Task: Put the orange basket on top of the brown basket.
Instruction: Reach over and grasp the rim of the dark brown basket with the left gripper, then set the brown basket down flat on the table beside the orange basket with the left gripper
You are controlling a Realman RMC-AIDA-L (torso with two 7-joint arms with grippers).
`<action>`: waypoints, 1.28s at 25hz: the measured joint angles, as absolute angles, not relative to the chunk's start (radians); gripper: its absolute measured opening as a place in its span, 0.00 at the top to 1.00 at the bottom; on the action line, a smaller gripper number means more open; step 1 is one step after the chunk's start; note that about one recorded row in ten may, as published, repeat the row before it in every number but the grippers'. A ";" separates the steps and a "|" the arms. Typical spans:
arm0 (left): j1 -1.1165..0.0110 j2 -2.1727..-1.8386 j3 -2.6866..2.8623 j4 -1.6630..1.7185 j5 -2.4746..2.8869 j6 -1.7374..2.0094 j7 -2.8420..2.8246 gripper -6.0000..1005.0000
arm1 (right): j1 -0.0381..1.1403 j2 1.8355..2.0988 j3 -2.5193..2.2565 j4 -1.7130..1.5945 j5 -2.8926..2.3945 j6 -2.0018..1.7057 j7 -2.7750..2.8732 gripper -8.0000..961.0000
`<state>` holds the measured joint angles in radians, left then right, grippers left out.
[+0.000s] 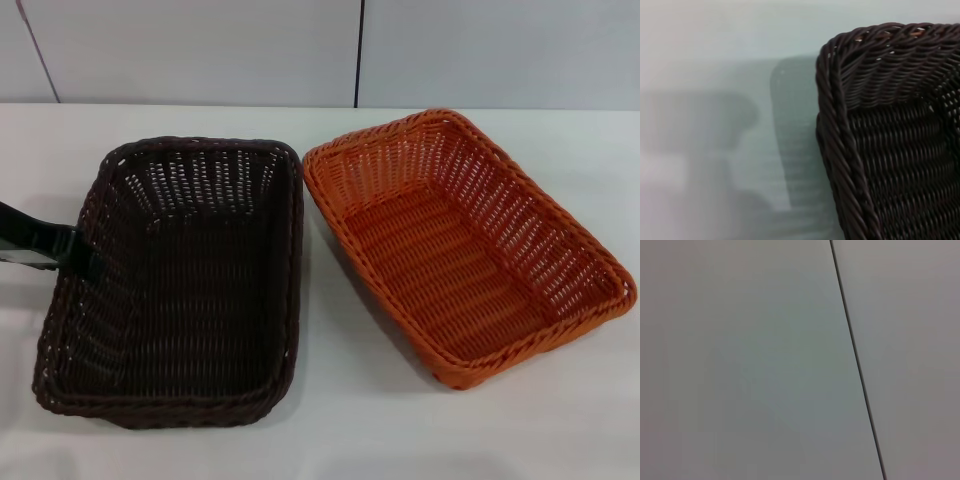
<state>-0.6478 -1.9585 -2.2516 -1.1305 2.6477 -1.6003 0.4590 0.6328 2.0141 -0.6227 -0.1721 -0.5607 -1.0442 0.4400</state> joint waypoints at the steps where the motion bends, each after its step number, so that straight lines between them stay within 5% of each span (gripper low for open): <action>1: -0.648 -1.957 -2.252 -1.131 2.648 -1.602 0.459 0.65 | 0.633 2.014 -0.623 -0.172 -0.560 -1.044 0.440 0.25; 8: -0.642 -1.950 -2.268 -1.178 2.640 -1.615 0.487 0.77 | 0.632 2.014 -0.623 -0.172 -0.560 -1.042 0.439 0.25; 21: -0.679 -1.897 -2.362 -1.257 2.575 -1.845 0.852 0.78 | 0.632 2.011 -0.623 -0.172 -0.560 -1.022 0.439 0.24; 32: -0.796 -1.890 -2.353 -1.084 2.513 -1.902 1.005 0.79 | 0.638 2.008 -0.623 -0.170 -0.560 -1.007 0.439 0.25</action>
<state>-0.7961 -1.8905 -2.3534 -1.0838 2.5128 -1.9016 1.0048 0.6379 2.0079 -0.6229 -0.1697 -0.5599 -1.0074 0.4386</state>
